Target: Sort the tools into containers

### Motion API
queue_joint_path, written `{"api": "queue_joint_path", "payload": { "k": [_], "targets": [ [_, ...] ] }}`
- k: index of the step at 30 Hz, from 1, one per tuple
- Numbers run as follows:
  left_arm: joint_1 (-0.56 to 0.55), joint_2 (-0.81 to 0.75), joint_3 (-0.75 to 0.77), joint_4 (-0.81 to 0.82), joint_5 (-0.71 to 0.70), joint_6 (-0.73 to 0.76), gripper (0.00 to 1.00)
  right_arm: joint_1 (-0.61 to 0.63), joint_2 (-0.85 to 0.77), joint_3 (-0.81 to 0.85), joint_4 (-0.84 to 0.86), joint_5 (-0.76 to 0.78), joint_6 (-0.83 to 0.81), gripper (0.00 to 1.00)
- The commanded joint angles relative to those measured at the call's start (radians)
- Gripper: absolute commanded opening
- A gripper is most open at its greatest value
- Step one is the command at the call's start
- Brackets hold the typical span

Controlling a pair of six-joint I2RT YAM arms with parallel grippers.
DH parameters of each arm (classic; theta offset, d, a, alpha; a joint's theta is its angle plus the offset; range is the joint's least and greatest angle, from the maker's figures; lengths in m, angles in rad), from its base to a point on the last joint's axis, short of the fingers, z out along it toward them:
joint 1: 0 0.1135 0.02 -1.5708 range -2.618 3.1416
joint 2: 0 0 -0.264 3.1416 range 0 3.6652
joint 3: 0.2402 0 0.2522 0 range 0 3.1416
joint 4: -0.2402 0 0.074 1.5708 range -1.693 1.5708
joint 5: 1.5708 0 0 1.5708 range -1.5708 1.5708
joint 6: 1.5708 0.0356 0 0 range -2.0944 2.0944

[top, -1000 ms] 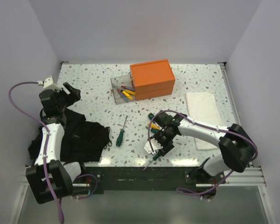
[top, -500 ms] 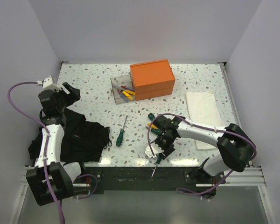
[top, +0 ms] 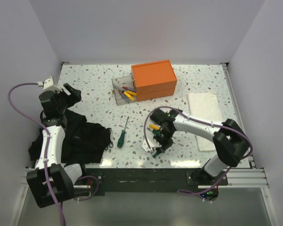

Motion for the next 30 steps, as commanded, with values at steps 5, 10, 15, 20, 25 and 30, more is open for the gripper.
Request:
{"api": "queue_joint_path", "payload": {
  "k": [5,10,15,20,25,30],
  "targets": [
    [0.005,0.011,0.033,0.022,0.000,-0.001,0.79,-0.058,0.230,0.677,0.306,-0.071,0.967,0.00],
    [0.005,0.043,0.081,-0.015,0.008,-0.002,0.79,-0.057,0.468,0.892,0.498,0.248,1.401,0.00],
    [0.003,0.063,0.124,-0.033,0.011,0.006,0.78,-0.058,0.595,1.068,0.536,0.543,1.481,0.00],
    [0.003,0.064,0.131,-0.033,0.014,0.002,0.78,-0.057,0.656,1.107,0.543,0.661,1.501,0.00],
    [0.003,0.051,0.098,-0.033,0.011,0.001,0.78,-0.055,0.672,1.098,0.550,0.701,1.519,0.00],
    [0.002,0.057,0.065,-0.023,0.021,-0.013,0.78,-0.057,0.681,1.098,0.576,0.740,1.502,0.00]
  ]
}}
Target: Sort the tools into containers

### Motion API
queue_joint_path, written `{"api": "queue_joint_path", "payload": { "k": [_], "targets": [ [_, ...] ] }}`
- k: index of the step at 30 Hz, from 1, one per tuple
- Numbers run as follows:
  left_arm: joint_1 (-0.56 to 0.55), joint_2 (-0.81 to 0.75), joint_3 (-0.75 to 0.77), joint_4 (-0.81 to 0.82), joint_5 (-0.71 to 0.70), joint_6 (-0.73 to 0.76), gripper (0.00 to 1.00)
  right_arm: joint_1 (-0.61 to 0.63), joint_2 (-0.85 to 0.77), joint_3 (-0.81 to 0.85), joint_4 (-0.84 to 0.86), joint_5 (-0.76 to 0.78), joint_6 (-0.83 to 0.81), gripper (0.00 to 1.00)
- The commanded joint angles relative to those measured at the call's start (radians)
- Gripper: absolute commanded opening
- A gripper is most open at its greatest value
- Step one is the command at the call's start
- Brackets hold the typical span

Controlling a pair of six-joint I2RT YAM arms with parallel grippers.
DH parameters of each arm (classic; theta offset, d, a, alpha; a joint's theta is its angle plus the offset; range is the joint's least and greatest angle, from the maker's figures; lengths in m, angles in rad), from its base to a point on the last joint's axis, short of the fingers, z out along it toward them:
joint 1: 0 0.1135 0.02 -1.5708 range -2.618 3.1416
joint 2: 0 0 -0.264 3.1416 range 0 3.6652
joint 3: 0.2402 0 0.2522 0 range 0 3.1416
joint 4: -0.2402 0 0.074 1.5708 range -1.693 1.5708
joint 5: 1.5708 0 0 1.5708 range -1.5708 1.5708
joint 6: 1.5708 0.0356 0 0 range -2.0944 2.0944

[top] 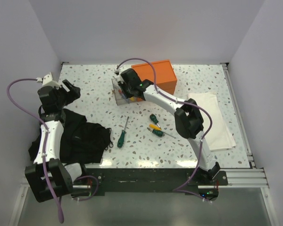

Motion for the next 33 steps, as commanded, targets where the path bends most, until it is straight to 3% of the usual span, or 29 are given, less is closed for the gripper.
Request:
{"api": "queue_joint_path", "payload": {
  "k": [1,4,5,7,8,11,16,18,22,23,26,29,33],
  "targets": [
    [0.002,-0.003,-0.020,0.032,0.022,-0.019,0.78,-0.001,-0.007,0.054,0.080,0.085,0.011,0.00],
    [-0.004,0.005,-0.020,0.040,0.027,-0.025,0.78,-0.001,0.022,0.057,0.104,0.142,-0.018,0.00],
    [-0.006,0.006,-0.018,0.043,0.029,-0.025,0.78,0.001,0.027,0.057,0.110,0.157,-0.032,0.04],
    [-0.007,0.011,-0.012,0.042,0.026,-0.025,0.78,-0.001,0.035,0.062,0.120,0.180,-0.039,0.23],
    [-0.006,0.011,-0.009,0.040,0.027,-0.025,0.78,-0.001,0.027,0.059,0.121,0.173,-0.038,0.38],
    [-0.007,0.012,-0.001,0.038,0.026,-0.022,0.78,-0.001,-0.011,0.040,0.127,0.087,-0.036,0.51],
    [-0.007,0.018,-0.003,0.045,0.024,-0.022,0.78,0.005,-0.086,-0.024,0.110,-0.045,-0.033,0.53],
    [-0.007,0.018,-0.007,0.051,0.026,-0.022,0.78,0.007,-0.160,-0.088,0.158,-0.129,-0.102,0.53],
    [-0.007,0.018,-0.018,0.064,0.029,-0.028,0.78,0.005,-0.269,-0.327,0.258,-0.471,-0.274,0.55],
    [-0.007,0.015,-0.021,0.068,0.030,-0.028,0.78,0.008,-0.276,-0.346,0.246,-0.654,-0.377,0.55],
    [-0.007,0.008,-0.033,0.071,0.030,-0.028,0.78,0.030,-0.283,-0.386,0.112,-0.858,-0.616,0.57],
    [-0.007,-0.006,-0.050,0.072,0.026,-0.026,0.78,0.062,-0.254,-0.374,-0.030,-0.884,-0.830,0.57],
    [-0.006,-0.023,-0.069,0.074,0.019,-0.020,0.78,0.111,-0.168,-0.258,-0.344,-0.865,-1.137,0.58]
  ]
}}
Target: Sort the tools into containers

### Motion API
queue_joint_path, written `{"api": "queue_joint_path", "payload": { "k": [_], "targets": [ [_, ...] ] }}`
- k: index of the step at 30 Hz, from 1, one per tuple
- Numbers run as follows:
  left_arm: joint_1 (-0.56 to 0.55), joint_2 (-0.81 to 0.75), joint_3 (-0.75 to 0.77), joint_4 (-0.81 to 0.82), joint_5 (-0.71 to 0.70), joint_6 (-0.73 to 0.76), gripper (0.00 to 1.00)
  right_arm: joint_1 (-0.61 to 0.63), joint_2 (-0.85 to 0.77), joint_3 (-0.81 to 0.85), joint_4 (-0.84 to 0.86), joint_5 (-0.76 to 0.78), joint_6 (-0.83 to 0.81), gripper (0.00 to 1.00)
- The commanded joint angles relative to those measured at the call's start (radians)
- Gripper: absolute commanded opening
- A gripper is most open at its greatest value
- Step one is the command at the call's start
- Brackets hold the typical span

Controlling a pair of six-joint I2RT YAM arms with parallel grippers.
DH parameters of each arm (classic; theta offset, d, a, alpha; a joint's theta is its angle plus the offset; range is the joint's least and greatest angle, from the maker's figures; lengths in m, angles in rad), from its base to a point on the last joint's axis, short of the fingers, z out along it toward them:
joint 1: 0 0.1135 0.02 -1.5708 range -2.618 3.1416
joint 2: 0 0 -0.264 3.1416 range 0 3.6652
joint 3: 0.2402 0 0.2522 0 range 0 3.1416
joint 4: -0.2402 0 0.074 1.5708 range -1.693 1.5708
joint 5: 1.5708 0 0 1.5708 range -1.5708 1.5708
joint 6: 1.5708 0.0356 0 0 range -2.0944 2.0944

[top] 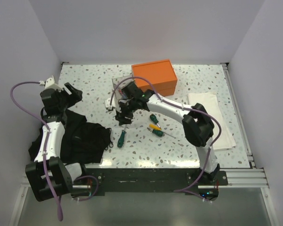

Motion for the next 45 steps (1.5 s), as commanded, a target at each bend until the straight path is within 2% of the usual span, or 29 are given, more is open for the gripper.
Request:
{"api": "queue_joint_path", "payload": {
  "k": [1,4,6,8,9,10,12,13,14,16,17,21,23,24,31,42,45],
  "targets": [
    [-0.005,-0.036,-0.023,0.043,0.004,-0.002,0.78,0.065,0.088,0.106,-0.331,-0.076,-0.451,0.58],
    [-0.005,-0.041,-0.023,0.038,0.048,0.001,0.79,0.079,0.111,0.128,-0.365,-0.025,-0.492,0.57],
    [-0.022,-0.030,0.006,0.003,0.091,0.028,0.78,0.066,0.090,0.120,-0.347,-0.032,-0.397,0.56],
    [-0.108,-0.039,0.023,-0.104,0.073,0.054,0.77,0.032,-0.006,0.035,-0.284,-0.055,-0.248,0.56],
    [-0.144,-0.044,0.026,-0.133,0.079,0.096,0.76,0.020,-0.045,-0.008,-0.185,-0.056,-0.190,0.57],
    [-0.228,-0.043,0.032,-0.210,0.099,0.116,0.76,-0.006,-0.094,-0.084,-0.138,-0.045,-0.139,0.57],
    [-0.292,-0.027,0.041,-0.280,0.140,0.160,0.75,-0.036,-0.225,-0.155,0.022,-0.004,0.049,0.58],
    [-0.369,-0.018,0.041,-0.332,0.178,0.173,0.74,-0.064,-0.262,-0.206,0.067,0.026,0.112,0.59],
    [-0.398,-0.009,0.040,-0.354,0.188,0.182,0.73,-0.078,-0.293,-0.222,0.103,0.084,0.198,0.59],
    [-0.465,-0.012,0.023,-0.379,0.206,0.185,0.71,-0.106,-0.370,-0.240,0.106,0.179,0.257,0.59],
    [-0.488,-0.019,0.002,-0.382,0.212,0.182,0.70,-0.112,-0.394,-0.248,0.106,0.298,0.301,0.59],
    [-0.652,-0.024,-0.057,-0.358,0.214,0.147,0.66,-0.151,-0.511,-0.390,0.193,0.542,0.364,0.63],
    [-0.697,0.035,-0.023,-0.379,0.177,0.160,0.65,-0.181,-0.563,-0.424,0.197,0.581,0.386,0.66],
    [-0.730,0.058,-0.012,-0.399,0.113,0.159,0.65,-0.194,-0.579,-0.447,0.195,0.595,0.392,0.68],
    [-0.812,0.203,-0.002,-0.457,-0.033,0.111,0.59,-0.281,-0.674,-0.535,0.235,0.601,0.456,0.70],
    [-0.835,0.368,0.020,-0.336,-0.055,0.084,0.52,-0.327,-0.771,-0.605,0.252,0.569,0.504,0.71],
    [-0.841,0.411,0.041,-0.339,-0.042,0.097,0.35,-0.333,-0.783,-0.608,0.250,0.566,0.506,0.71]
  ]
}}
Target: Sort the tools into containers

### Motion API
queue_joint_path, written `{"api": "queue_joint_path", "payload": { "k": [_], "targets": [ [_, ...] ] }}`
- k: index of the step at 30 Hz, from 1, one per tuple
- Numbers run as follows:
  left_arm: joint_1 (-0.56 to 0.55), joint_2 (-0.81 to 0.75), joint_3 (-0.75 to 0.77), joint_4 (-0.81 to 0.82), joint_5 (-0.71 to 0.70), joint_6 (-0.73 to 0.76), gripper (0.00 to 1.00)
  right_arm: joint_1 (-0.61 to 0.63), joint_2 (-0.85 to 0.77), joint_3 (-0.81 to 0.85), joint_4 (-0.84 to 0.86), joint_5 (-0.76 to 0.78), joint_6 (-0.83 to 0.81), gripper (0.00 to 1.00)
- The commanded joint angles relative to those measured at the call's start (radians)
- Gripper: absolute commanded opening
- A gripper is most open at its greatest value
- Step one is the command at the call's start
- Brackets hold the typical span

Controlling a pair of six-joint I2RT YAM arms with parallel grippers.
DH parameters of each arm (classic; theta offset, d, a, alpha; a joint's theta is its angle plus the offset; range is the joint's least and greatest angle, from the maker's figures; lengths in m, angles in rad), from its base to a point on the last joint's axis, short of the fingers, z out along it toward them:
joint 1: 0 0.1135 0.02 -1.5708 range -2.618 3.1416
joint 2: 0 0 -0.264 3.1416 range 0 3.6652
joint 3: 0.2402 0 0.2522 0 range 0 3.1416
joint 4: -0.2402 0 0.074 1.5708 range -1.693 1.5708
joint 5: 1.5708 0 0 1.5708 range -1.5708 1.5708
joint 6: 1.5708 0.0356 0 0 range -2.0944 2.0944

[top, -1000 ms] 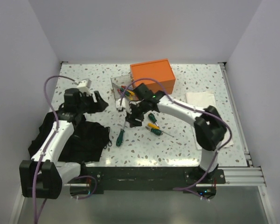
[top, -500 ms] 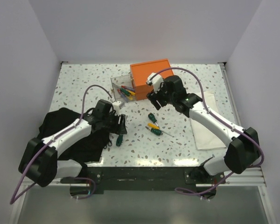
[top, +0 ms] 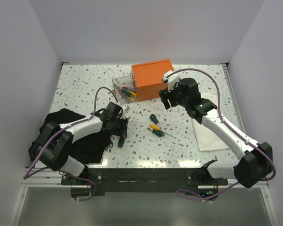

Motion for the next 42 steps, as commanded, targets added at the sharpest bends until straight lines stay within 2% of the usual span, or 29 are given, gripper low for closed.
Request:
{"api": "queue_joint_path", "payload": {
  "k": [1,4,11,14,17,19,24,29,34,36,38,42],
  "targets": [
    [-0.013,0.060,0.057,0.042,0.004,0.007,0.22,-0.010,-0.028,-0.015,0.044,-0.013,0.025,0.71],
    [-0.013,0.042,0.083,0.003,0.030,0.039,0.00,-0.019,-0.042,-0.021,0.038,-0.018,0.028,0.71],
    [-0.010,-0.171,0.094,-0.051,0.190,0.154,0.00,-0.033,-0.029,0.023,-0.006,0.012,-0.019,0.71],
    [0.021,-0.298,0.103,0.033,0.183,0.139,0.00,-0.040,-0.002,0.052,-0.012,0.018,-0.027,0.71],
    [0.107,-0.334,0.150,0.180,0.157,0.093,0.00,-0.053,0.036,0.083,-0.022,0.019,-0.025,0.71],
    [0.160,-0.279,0.222,0.242,0.108,0.049,0.00,-0.063,0.061,0.100,-0.031,0.018,-0.010,0.71],
    [0.294,-0.097,0.356,0.358,0.016,-0.172,0.00,-0.073,0.124,0.134,-0.028,0.042,-0.004,0.71],
    [0.322,0.072,0.441,0.496,0.030,-0.410,0.00,-0.076,0.178,0.169,-0.038,0.061,-0.027,0.71],
    [0.326,0.215,0.433,0.636,0.024,-0.623,0.00,-0.082,0.227,0.178,-0.035,0.090,-0.051,0.72],
    [0.325,0.270,0.419,0.751,0.009,-0.646,0.00,-0.083,0.234,0.181,-0.037,0.090,-0.053,0.72],
    [0.323,0.302,0.431,0.765,-0.040,-0.656,0.00,-0.083,0.239,0.181,-0.032,0.097,-0.053,0.72],
    [0.323,0.393,0.490,0.783,-0.048,-0.646,0.00,-0.086,0.237,0.166,-0.019,0.096,-0.051,0.72]
  ]
}}
